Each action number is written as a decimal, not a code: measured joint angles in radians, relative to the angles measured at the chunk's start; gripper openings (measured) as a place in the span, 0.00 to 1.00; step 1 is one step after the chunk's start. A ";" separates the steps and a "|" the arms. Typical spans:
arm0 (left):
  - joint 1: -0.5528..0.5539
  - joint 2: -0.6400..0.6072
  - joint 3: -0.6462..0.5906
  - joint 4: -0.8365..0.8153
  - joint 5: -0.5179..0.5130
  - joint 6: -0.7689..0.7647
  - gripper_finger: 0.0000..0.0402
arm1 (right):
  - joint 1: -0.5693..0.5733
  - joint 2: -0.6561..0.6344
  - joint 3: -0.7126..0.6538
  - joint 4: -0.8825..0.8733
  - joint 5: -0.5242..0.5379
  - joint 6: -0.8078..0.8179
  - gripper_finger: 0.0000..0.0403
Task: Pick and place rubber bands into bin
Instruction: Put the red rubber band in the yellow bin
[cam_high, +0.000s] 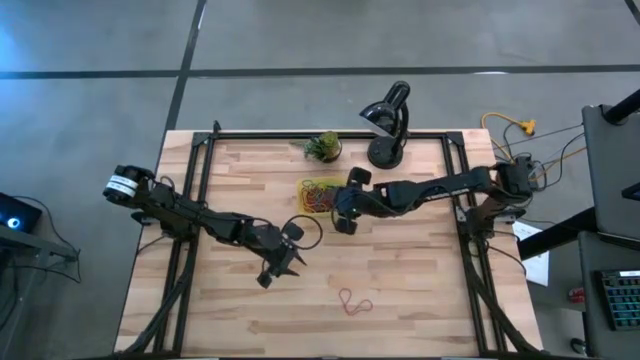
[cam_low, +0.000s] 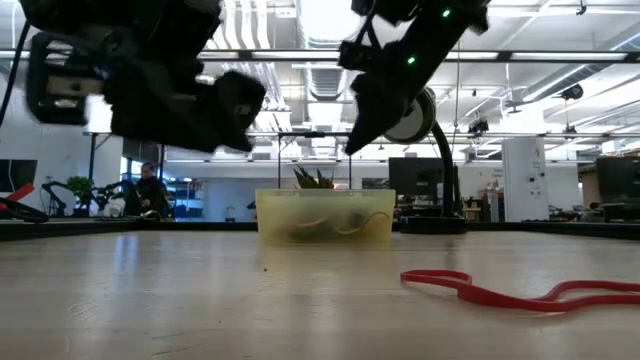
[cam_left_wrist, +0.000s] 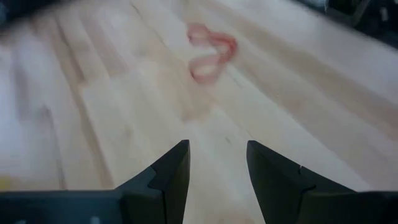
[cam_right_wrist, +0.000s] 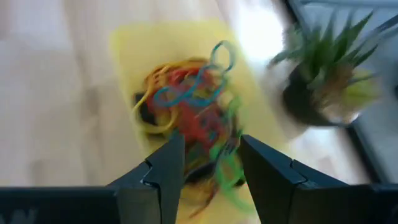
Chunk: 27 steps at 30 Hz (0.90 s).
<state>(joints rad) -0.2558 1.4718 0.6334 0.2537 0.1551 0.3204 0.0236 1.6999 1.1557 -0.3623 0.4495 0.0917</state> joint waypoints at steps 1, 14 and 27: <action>0.000 0.010 0.000 0.040 -0.004 0.000 0.36 | 0.008 -0.014 0.000 -0.031 -0.031 0.016 0.37; -0.053 0.299 0.165 0.190 0.022 0.143 0.36 | 0.305 -0.173 -0.009 -0.362 0.019 0.385 0.31; -0.072 0.504 0.469 -0.079 0.058 0.165 0.36 | 0.595 -0.230 -0.022 -0.536 0.388 0.643 0.23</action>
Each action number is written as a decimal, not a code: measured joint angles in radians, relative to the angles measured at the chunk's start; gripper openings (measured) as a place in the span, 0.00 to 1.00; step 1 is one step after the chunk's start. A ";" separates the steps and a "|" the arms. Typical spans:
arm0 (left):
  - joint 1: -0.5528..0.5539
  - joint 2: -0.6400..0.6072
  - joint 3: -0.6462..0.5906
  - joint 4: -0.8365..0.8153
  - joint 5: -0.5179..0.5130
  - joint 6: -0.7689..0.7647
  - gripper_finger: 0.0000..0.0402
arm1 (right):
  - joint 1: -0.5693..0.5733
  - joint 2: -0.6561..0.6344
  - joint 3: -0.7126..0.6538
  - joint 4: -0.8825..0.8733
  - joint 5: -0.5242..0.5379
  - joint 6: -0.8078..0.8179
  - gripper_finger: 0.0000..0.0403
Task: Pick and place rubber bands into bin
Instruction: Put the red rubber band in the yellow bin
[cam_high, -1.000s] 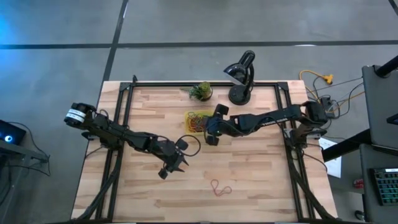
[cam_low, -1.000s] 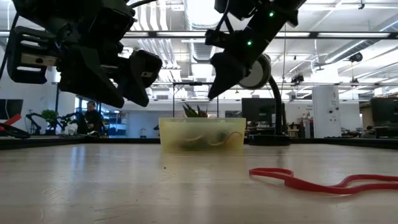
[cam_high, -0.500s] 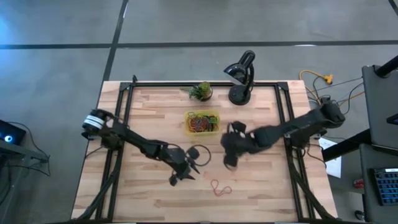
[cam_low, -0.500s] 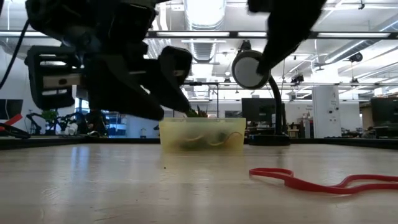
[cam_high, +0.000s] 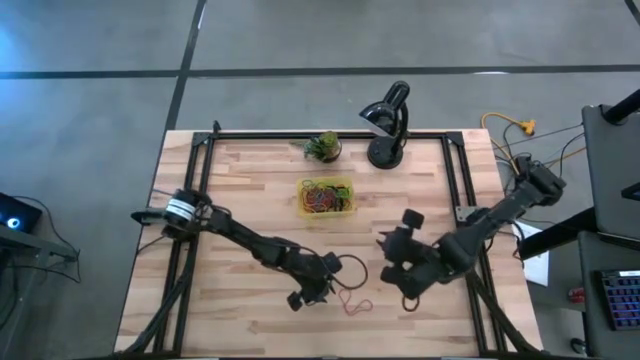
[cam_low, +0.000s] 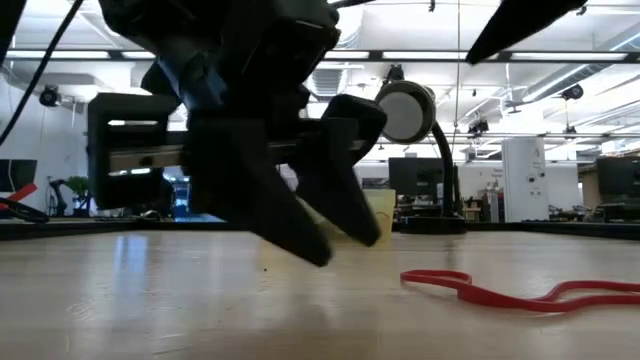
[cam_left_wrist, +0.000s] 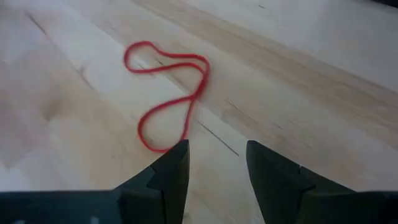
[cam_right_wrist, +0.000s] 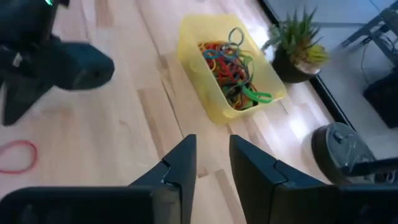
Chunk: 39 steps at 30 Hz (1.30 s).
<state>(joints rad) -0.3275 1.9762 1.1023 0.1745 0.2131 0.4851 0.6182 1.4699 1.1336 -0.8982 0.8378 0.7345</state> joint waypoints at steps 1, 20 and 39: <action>-0.001 0.001 0.006 -0.013 0.007 0.004 0.36 | 0.011 -0.003 0.000 -0.012 0.016 0.031 0.22; -0.001 0.078 0.088 0.127 0.163 0.056 0.36 | 0.117 -0.016 -0.021 -0.115 0.105 0.209 0.18; 0.024 0.171 0.142 0.131 0.154 -0.027 0.36 | 0.117 -0.016 -0.018 -0.105 0.108 0.209 0.19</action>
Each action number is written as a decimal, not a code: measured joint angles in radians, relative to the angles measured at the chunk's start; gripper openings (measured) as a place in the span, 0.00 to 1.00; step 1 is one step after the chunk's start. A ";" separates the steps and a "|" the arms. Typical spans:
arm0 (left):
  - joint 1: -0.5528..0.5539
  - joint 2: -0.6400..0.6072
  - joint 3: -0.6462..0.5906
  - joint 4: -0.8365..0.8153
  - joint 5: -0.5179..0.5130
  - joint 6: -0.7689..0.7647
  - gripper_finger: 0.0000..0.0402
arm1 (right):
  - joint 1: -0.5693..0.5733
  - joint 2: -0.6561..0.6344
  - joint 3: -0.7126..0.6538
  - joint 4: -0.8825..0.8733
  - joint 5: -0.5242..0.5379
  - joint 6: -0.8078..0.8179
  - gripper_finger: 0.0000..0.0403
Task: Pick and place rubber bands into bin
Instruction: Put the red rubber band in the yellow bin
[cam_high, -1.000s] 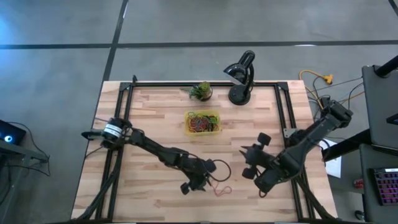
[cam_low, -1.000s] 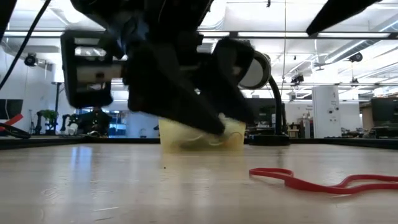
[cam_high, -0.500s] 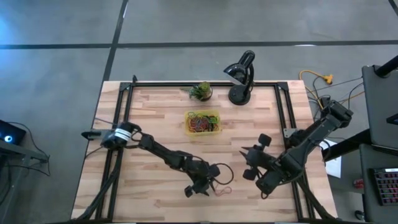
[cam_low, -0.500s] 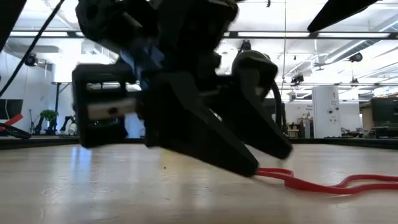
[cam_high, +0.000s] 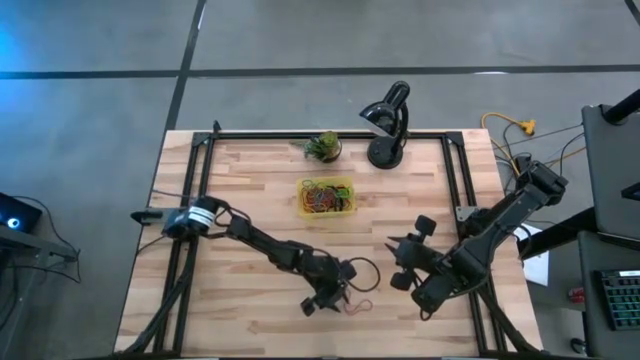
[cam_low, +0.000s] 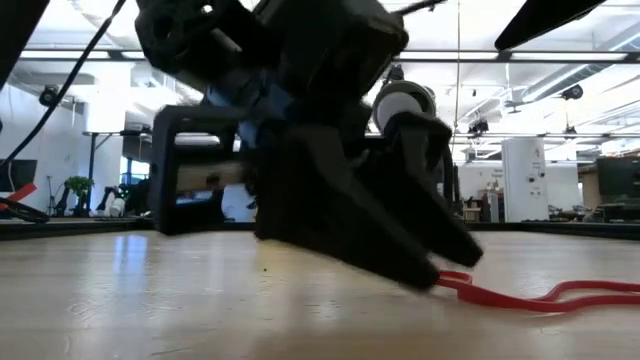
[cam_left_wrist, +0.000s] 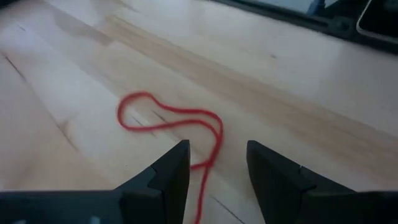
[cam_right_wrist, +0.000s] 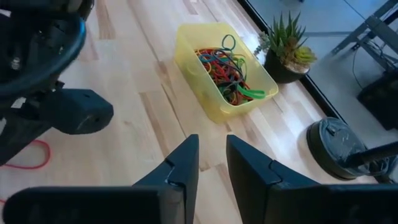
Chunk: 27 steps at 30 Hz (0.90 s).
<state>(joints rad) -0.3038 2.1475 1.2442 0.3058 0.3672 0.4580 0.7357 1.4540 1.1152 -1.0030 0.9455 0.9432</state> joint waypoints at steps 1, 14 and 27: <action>0.001 0.006 0.000 0.001 0.000 -0.001 0.36 | 0.000 0.000 0.000 0.000 0.000 0.000 0.19; 0.023 0.029 0.000 0.000 0.012 -0.036 0.30 | 0.000 0.000 0.000 0.011 -0.001 -0.004 0.17; 0.032 0.029 -0.003 -0.021 -0.001 -0.085 0.10 | 0.000 0.000 0.003 0.015 -0.001 -0.004 0.17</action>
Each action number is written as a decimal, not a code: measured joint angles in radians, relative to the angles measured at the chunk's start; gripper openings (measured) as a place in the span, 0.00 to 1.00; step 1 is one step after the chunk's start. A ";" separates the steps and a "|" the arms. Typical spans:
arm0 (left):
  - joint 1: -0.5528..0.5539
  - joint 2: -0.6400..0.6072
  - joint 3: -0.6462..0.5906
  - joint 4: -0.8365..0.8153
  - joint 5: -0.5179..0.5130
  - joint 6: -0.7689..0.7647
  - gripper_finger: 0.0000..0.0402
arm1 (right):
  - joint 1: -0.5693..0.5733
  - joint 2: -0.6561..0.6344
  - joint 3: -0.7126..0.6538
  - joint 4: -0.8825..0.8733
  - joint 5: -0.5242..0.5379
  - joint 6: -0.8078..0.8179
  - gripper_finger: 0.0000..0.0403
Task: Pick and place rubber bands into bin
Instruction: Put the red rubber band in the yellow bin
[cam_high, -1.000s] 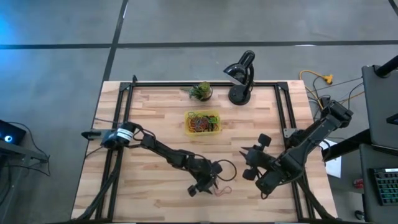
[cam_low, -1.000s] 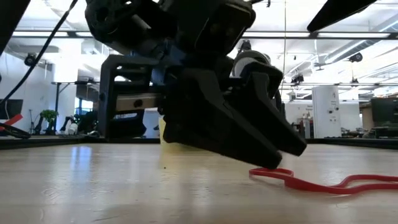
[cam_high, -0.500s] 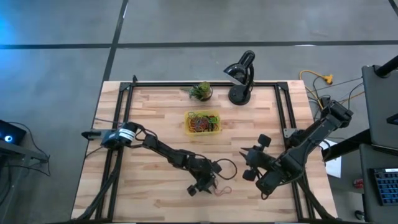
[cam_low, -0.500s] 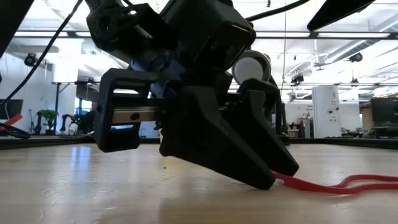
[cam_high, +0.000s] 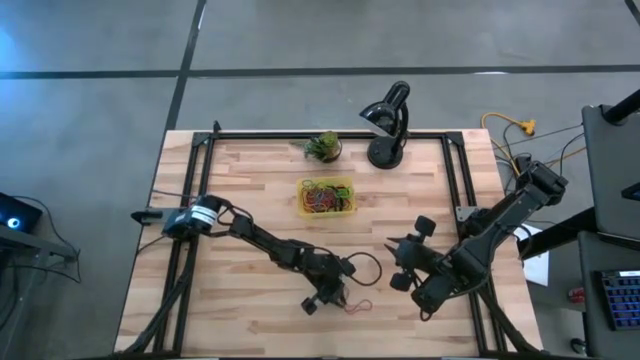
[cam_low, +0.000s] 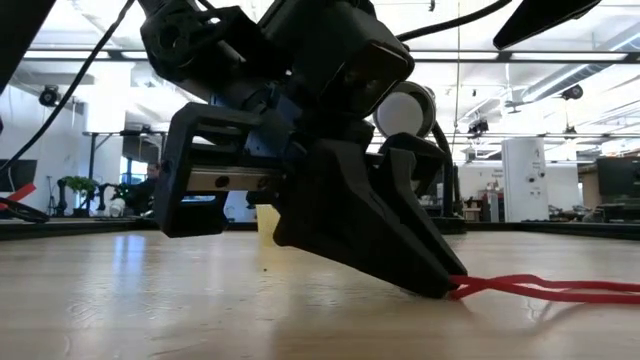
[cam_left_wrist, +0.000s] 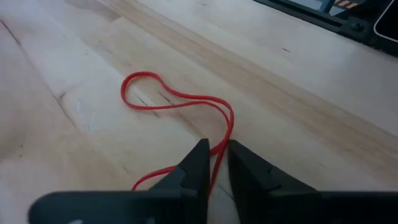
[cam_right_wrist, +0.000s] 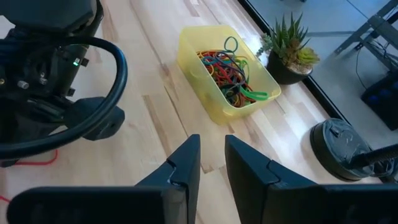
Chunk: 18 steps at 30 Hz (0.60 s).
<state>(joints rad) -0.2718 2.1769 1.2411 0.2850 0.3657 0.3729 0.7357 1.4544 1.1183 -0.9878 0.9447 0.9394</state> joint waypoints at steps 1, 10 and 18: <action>0.000 0.000 0.000 -0.001 -0.001 0.003 0.08 | 0.000 0.000 0.000 0.000 0.000 0.000 0.17; 0.001 -0.002 -0.002 -0.007 -0.007 0.034 0.00 | 0.000 0.000 0.000 0.000 0.000 0.000 0.19; -0.003 -0.045 -0.007 -0.071 -0.047 0.054 0.00 | 0.000 0.000 0.000 0.000 -0.001 -0.005 0.16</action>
<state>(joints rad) -0.2745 2.1319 1.2342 0.2137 0.3182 0.4269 0.7357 1.4544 1.1183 -0.9880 0.9440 0.9348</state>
